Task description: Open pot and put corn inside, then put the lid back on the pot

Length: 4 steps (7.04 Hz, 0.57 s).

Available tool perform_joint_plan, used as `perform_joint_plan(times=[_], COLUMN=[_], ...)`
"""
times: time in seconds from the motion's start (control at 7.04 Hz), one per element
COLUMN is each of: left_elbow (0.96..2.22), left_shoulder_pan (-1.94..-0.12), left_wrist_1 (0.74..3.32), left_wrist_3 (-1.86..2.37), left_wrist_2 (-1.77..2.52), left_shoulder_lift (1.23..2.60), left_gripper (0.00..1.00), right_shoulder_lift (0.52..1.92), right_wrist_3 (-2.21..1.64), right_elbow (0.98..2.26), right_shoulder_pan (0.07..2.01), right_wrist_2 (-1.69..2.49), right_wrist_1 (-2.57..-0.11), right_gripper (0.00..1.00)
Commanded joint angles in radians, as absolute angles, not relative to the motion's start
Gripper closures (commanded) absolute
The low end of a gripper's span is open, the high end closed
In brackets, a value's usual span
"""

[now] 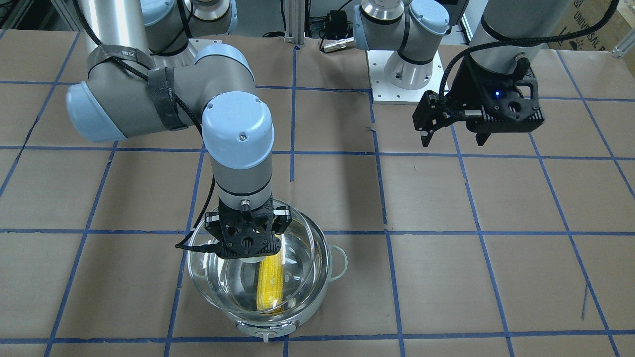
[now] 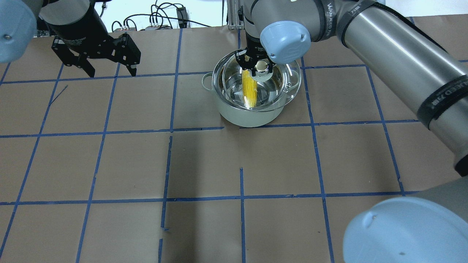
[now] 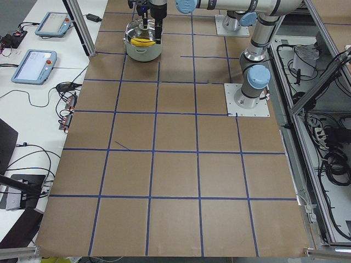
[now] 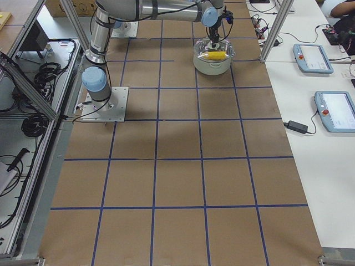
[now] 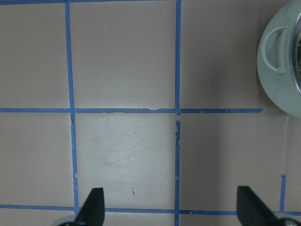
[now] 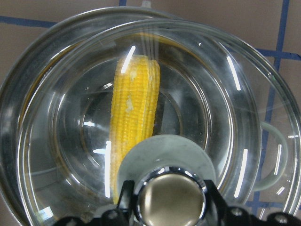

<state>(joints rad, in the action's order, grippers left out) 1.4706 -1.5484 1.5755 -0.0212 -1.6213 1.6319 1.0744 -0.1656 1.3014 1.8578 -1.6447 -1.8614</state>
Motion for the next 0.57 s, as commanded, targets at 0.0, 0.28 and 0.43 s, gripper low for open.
perform_joint_plan(times=[0.0, 0.28, 0.43], left_elbow=[1.483, 1.488, 1.489], left_shoulder_pan=[-1.549, -1.551, -1.552], left_wrist_1=[1.572, 1.572, 1.574], left_wrist_3=[-0.023, -0.023, -0.023], left_wrist_2=[-1.621, -1.621, -1.621], left_shoulder_lift=[1.628, 1.625, 1.626], left_gripper=[0.0, 0.0, 0.0], right_shoulder_lift=[1.059, 1.057, 1.057], right_wrist_3=[-0.195, -0.195, -0.195], right_elbow=[1.295, 1.295, 1.295], right_shoulder_pan=[1.873, 1.876, 1.875], right_wrist_2=[-1.646, -1.647, -1.647], right_wrist_1=[-1.862, -1.873, -1.873], right_gripper=[0.96, 0.96, 0.96])
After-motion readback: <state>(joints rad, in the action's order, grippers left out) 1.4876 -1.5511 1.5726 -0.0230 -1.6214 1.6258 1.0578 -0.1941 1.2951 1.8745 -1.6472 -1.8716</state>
